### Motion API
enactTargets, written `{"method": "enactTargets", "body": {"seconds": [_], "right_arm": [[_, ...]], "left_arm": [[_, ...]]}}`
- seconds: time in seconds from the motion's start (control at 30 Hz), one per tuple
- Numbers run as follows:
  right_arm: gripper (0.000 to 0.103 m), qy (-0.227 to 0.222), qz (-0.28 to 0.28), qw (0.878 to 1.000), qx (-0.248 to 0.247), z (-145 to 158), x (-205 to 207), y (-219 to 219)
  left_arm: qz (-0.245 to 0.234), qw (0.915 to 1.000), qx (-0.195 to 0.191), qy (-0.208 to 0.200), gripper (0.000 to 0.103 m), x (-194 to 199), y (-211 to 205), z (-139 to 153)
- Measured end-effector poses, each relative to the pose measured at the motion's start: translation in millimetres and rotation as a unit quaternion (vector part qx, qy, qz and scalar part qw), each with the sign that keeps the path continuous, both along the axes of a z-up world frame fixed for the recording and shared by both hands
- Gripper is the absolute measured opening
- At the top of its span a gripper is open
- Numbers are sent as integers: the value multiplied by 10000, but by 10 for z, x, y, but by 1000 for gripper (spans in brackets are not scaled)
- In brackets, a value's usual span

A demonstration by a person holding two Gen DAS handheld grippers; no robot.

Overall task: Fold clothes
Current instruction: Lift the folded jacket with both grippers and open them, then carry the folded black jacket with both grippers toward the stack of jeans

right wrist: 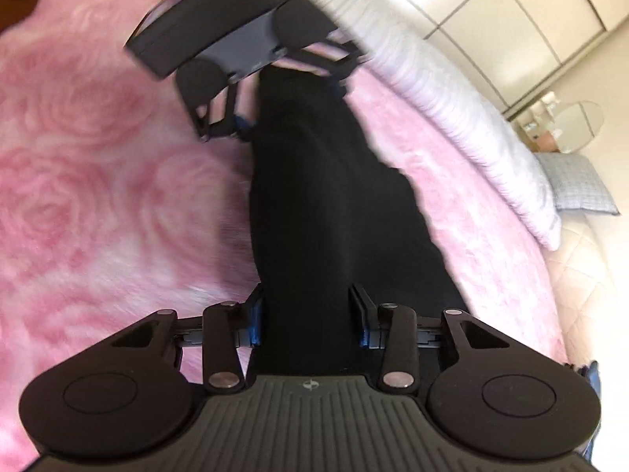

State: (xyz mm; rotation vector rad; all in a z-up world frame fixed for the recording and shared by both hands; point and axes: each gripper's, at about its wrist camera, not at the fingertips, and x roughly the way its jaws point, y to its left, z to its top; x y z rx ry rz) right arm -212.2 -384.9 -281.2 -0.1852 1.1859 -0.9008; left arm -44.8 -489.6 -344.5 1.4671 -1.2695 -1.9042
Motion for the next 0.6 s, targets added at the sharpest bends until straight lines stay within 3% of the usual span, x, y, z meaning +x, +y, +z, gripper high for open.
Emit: {"method": "enactTargets", "body": {"seconds": [0.1, 0.17, 0.27, 0.3, 0.43, 0.5, 0.6], "right_arm": [[39, -53, 8, 9999, -90, 74, -126, 3], [40, 23, 65, 9999, -103, 47, -186, 31], [56, 383, 180, 9987, -269, -175, -102, 151], [68, 545, 136, 9977, -371, -267, -50, 154], [73, 892, 25, 9941, -616, -574, 57, 90], [68, 1009, -15, 9924, -707, -717, 91, 45], [52, 920, 38, 9943, -538, -490, -28, -24]], "left_arm": [[52, 9997, 227, 90, 75, -129, -22, 61], [129, 9986, 512, 20, 52, -237, -20, 62], [336, 9971, 674, 47, 45, -274, -8, 59], [393, 9966, 713, 83, 43, -271, -4, 66], [450, 9948, 901, 123, 39, -262, -8, 174], [495, 9936, 1005, 119, 39, -274, -32, 244], [573, 9915, 1167, 78, 37, -321, -64, 354]]}}
